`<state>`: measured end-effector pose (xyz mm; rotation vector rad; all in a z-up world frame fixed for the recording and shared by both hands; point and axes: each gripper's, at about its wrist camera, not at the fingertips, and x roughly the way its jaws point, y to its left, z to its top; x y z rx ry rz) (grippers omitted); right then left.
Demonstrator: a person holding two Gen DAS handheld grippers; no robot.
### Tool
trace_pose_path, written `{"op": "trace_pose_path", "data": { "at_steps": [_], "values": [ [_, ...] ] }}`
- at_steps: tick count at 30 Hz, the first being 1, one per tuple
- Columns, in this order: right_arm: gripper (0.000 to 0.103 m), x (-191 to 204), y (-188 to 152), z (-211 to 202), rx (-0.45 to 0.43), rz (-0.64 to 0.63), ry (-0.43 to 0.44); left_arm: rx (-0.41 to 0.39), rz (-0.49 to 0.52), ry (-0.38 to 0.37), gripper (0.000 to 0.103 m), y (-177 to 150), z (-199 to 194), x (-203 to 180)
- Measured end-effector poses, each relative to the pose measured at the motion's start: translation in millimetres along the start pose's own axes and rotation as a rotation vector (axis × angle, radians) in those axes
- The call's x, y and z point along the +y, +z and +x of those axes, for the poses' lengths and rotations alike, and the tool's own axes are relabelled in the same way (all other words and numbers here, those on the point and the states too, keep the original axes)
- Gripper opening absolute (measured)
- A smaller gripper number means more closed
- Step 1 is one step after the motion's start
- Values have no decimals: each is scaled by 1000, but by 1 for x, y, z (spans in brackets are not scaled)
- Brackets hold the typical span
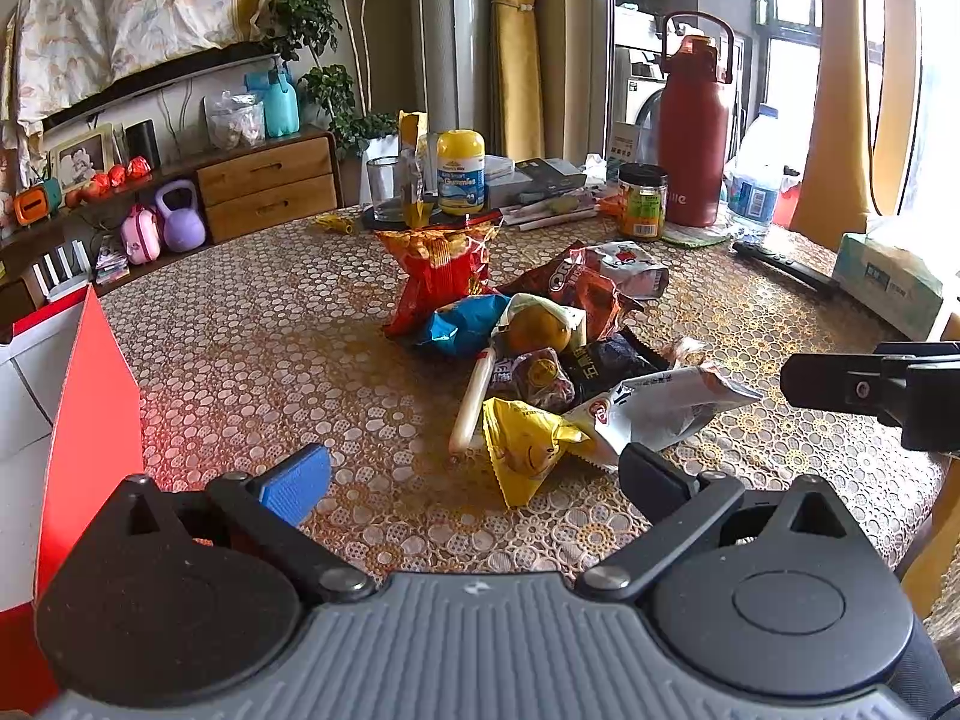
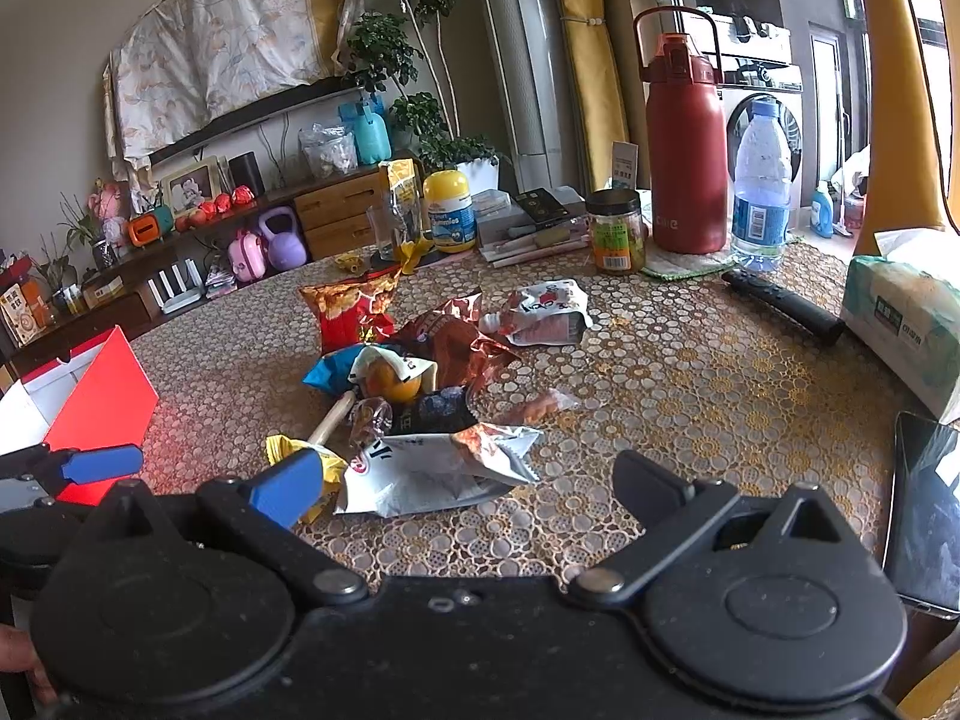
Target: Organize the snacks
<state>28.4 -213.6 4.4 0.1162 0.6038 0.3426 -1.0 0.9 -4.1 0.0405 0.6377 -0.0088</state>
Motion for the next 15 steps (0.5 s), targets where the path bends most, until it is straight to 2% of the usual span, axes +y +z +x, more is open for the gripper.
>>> {"op": "trace_pose_path", "data": {
  "at_steps": [15],
  "values": [
    [103, 0, -1, 1, 5, 2, -2, 4, 0, 0, 103, 0, 2, 1]
  ]
}}
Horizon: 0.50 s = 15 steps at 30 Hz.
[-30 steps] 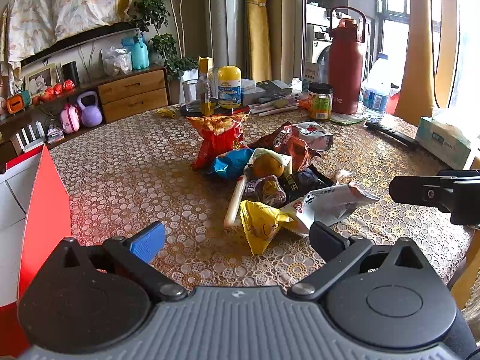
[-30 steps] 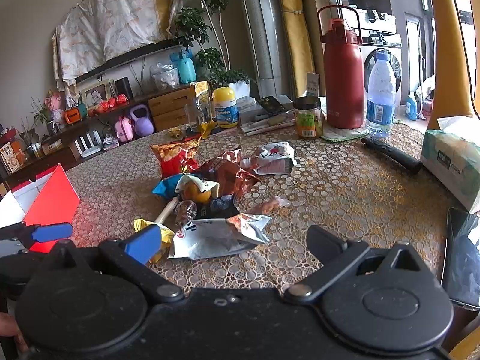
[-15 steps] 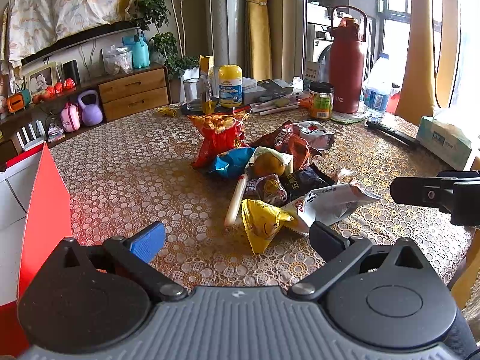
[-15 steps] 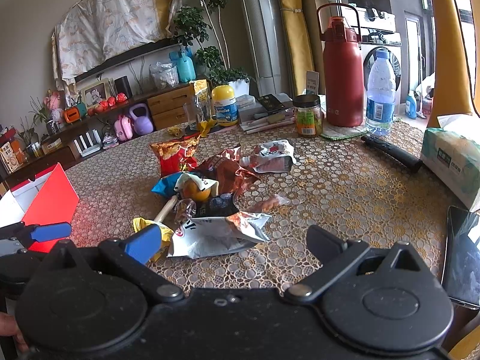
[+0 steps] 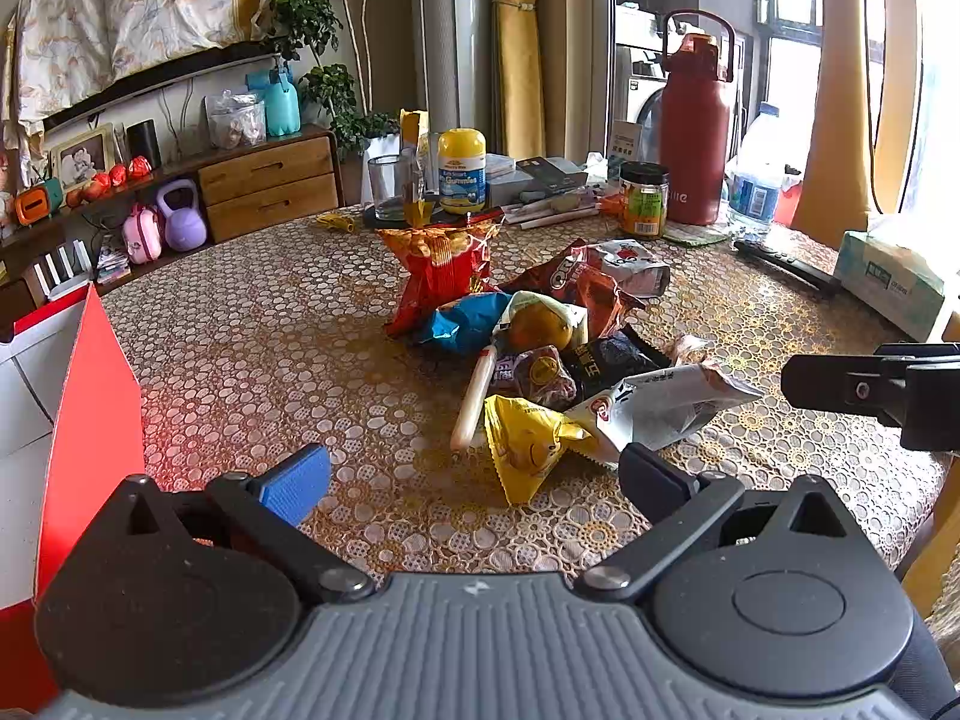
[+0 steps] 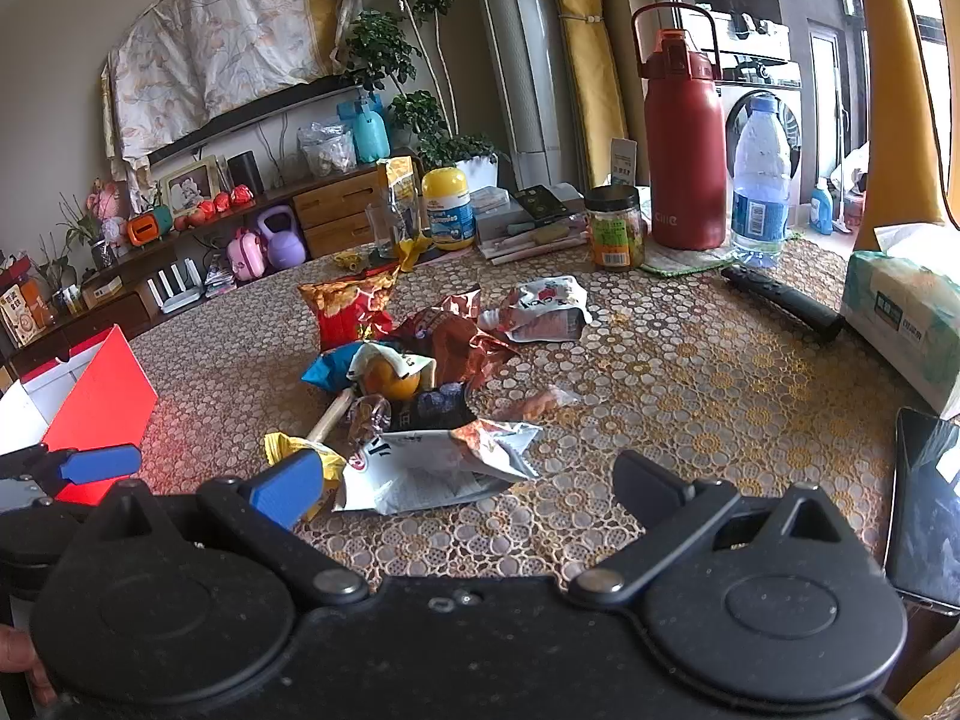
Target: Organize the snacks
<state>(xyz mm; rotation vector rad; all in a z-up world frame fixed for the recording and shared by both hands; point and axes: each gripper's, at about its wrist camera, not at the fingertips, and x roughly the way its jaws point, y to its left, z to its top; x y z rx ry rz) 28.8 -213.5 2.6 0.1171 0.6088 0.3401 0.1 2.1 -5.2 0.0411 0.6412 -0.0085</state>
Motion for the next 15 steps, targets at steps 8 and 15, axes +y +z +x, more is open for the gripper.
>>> {"op": "trace_pose_path", "data": {
  "at_steps": [8, 15],
  "values": [
    [103, 0, -2, 1, 2, 0, -1, 0, 0, 2, 103, -1, 0, 0],
    [103, 0, -3, 1, 5, 3, -1, 2, -2, 0, 103, -3, 0, 1]
  ]
}}
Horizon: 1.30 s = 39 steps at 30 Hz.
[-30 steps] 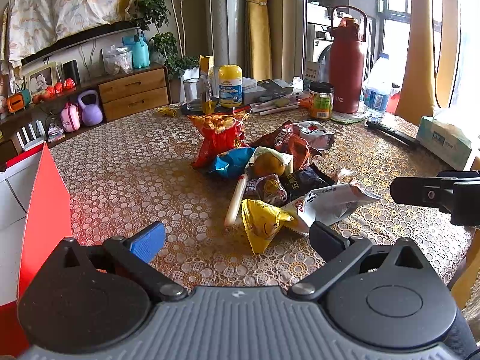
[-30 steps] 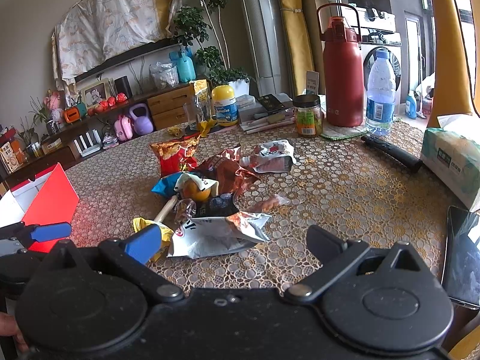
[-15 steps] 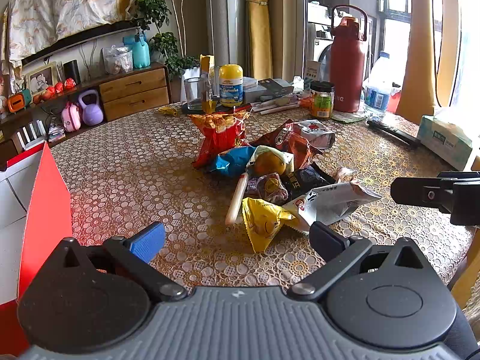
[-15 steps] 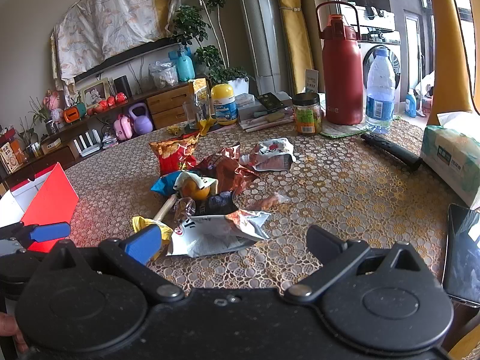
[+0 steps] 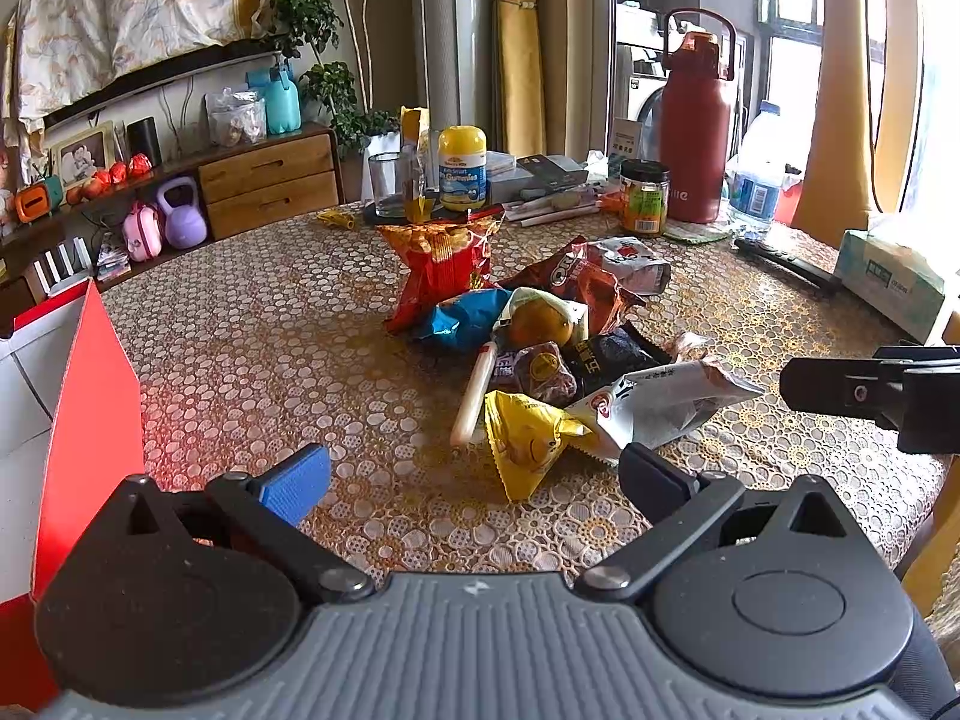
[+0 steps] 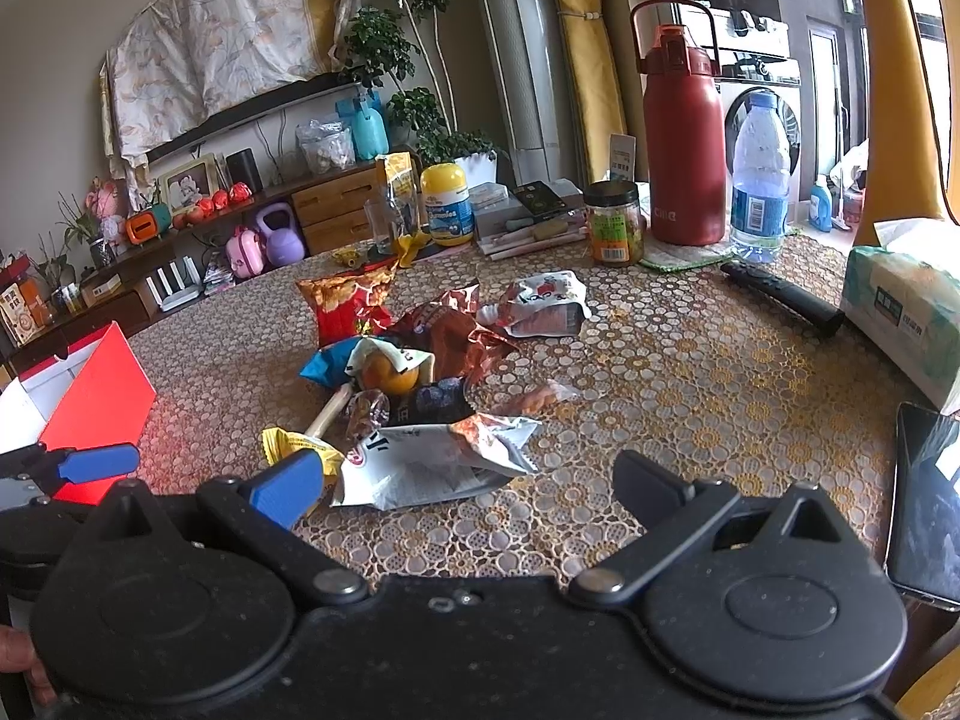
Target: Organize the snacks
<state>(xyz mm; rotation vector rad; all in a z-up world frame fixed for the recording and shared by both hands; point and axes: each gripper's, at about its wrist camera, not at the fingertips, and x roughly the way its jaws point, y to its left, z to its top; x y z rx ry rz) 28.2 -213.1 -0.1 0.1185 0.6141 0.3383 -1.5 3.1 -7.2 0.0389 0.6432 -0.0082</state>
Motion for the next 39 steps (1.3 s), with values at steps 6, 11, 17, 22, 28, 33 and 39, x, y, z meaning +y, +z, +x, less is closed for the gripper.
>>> {"op": "trace_pose_path", "data": {
  "at_steps": [6, 11, 17, 22, 28, 33, 39],
  "values": [
    [103, 0, 0, 0, 0, 0, 0, 1, 0, 1, 103, -1, 0, 0],
    [103, 0, -2, 1, 3, 0, 0, 3, -1, 1, 103, -2, 1, -1],
    [103, 0, -6, 2, 8, 5, -1, 7, 1, 1, 103, -2, 2, -3],
    [103, -1, -5, 3, 12, 8, 0, 9, 0, 2, 103, -2, 2, -4],
    [103, -2, -5, 4, 19, 12, 0, 12, 1, 0, 103, -1, 4, -4],
    [103, -2, -5, 5, 22, 14, -1, 16, 2, -3, 103, -1, 5, -5],
    [103, -4, -6, 8, 29, 16, -5, 18, 5, -7, 103, -1, 7, -5]
  ]
}}
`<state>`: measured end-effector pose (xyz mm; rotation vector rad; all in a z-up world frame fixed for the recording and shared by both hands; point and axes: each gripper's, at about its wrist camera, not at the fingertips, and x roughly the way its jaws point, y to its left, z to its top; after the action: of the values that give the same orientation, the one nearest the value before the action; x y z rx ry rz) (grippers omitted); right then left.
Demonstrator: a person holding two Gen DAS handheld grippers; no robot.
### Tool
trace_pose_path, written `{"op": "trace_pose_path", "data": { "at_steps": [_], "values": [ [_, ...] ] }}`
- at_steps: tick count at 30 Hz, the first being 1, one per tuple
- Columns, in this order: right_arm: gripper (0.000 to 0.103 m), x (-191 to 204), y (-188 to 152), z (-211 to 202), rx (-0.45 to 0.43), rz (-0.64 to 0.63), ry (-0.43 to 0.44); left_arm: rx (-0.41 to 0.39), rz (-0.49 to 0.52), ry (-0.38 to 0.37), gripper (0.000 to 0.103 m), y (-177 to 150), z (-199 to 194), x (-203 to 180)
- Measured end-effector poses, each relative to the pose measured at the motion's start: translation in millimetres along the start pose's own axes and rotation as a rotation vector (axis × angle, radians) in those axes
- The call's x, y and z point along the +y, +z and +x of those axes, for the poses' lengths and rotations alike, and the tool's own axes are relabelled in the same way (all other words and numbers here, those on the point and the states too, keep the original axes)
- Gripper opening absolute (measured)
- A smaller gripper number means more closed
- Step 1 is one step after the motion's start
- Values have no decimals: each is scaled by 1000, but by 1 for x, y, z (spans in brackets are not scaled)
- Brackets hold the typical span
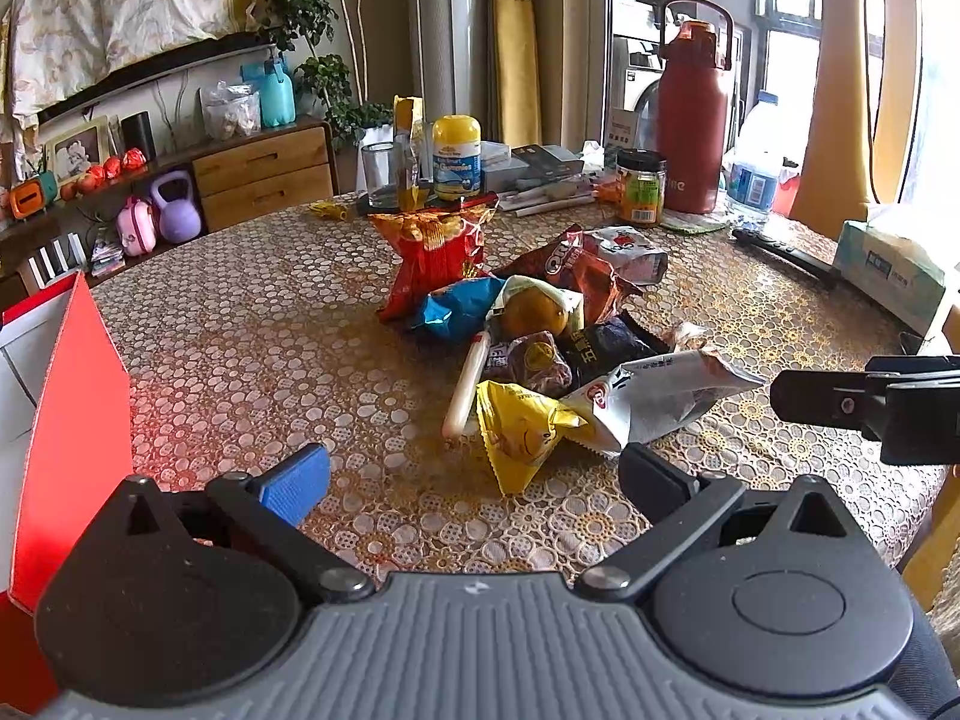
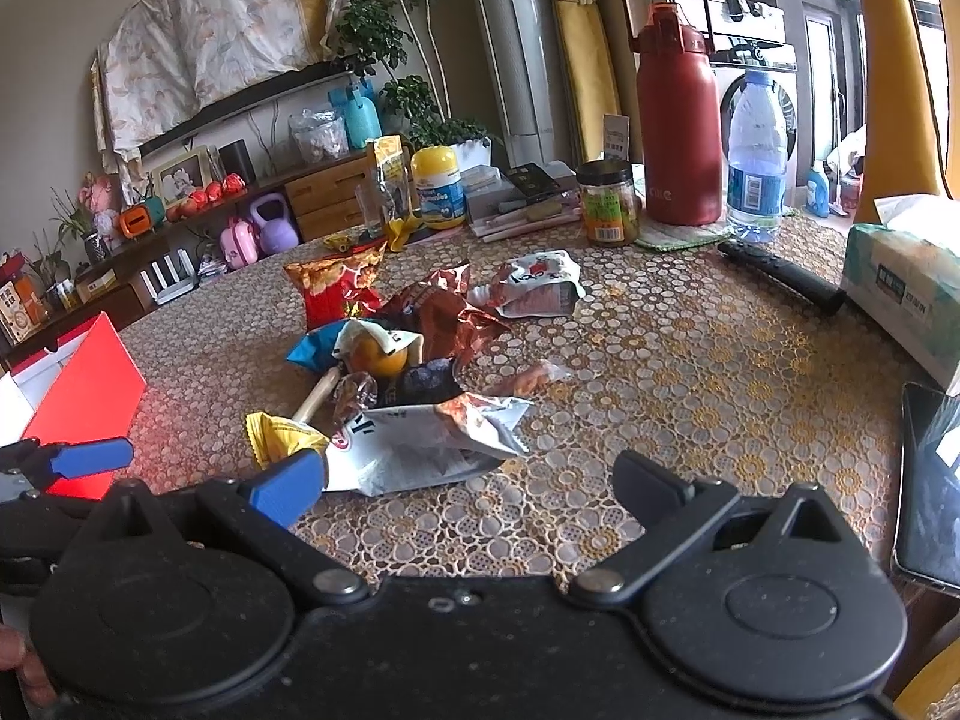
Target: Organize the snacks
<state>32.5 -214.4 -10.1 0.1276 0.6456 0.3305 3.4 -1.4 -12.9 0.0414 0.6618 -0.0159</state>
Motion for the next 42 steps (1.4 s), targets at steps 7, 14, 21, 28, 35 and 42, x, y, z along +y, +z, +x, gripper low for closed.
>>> {"op": "trace_pose_path", "data": {
  "at_steps": [7, 14, 21, 28, 35, 42],
  "values": [
    [103, -4, 0, 4, 13, 2, -7, 3, 20, -6, 103, 0, 7, -1],
    [103, -7, -1, 12, 28, 0, -13, 1, 25, -16, 103, 0, 20, 3],
    [103, -11, -2, 19, 39, 0, -18, 8, 90, -36, 103, 1, 38, 3],
    [103, -12, 1, 33, 51, -15, -18, 2, 119, -77, 103, 1, 54, -1],
    [103, -9, 9, 53, 55, -49, -7, 16, 126, -103, 77, 3, 72, 3],
    [103, -8, 14, 75, 76, -33, 39, 34, 136, -154, 44, 2, 81, 4]
  ]
}}
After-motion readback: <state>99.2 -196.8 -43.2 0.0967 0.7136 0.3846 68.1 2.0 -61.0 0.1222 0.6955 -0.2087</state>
